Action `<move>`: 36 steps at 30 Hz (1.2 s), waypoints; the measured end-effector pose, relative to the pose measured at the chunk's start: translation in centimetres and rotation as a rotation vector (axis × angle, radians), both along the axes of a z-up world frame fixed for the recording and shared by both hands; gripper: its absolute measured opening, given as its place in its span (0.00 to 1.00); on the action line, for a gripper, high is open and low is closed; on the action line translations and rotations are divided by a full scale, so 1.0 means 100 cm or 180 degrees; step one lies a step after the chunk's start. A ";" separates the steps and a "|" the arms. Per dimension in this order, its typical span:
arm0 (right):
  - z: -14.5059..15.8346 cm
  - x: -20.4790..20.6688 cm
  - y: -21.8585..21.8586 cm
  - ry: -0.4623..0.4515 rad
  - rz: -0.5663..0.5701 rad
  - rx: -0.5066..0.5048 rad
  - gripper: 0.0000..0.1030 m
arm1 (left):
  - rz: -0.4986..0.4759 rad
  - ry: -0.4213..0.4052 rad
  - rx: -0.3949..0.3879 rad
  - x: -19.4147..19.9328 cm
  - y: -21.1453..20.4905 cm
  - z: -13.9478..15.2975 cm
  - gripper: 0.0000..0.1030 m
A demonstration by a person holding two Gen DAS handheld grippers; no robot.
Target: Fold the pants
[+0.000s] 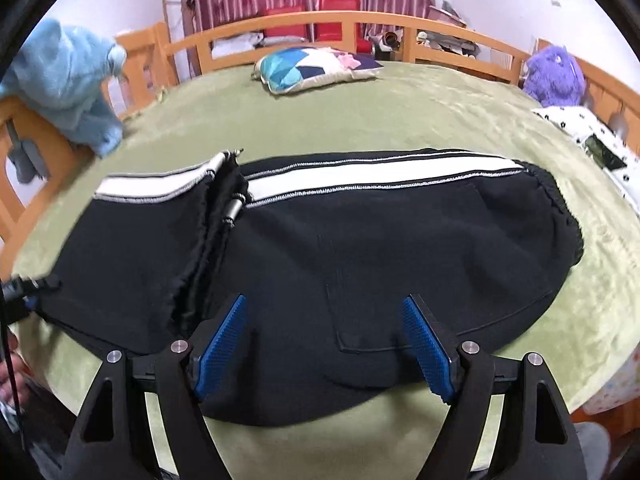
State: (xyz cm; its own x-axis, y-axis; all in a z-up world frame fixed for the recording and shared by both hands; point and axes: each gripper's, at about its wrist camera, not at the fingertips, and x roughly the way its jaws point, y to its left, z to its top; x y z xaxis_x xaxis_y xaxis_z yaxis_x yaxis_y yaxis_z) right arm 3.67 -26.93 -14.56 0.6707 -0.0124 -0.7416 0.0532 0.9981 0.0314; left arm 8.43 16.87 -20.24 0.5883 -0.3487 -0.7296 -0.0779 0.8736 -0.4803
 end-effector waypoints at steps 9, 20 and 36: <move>0.008 -0.002 -0.004 -0.0111 -0.0046 0.0098 0.76 | -0.0055 0.0123 0.0093 0.006 -0.003 -0.007 0.61; 0.020 -0.006 -0.029 -0.0283 -0.0200 0.0195 0.76 | -0.0022 0.0153 0.0000 0.012 -0.007 -0.015 0.66; 0.009 -0.018 -0.082 -0.0121 -0.0279 0.0678 0.76 | 0.0180 -0.0102 0.0724 0.010 -0.050 0.059 0.16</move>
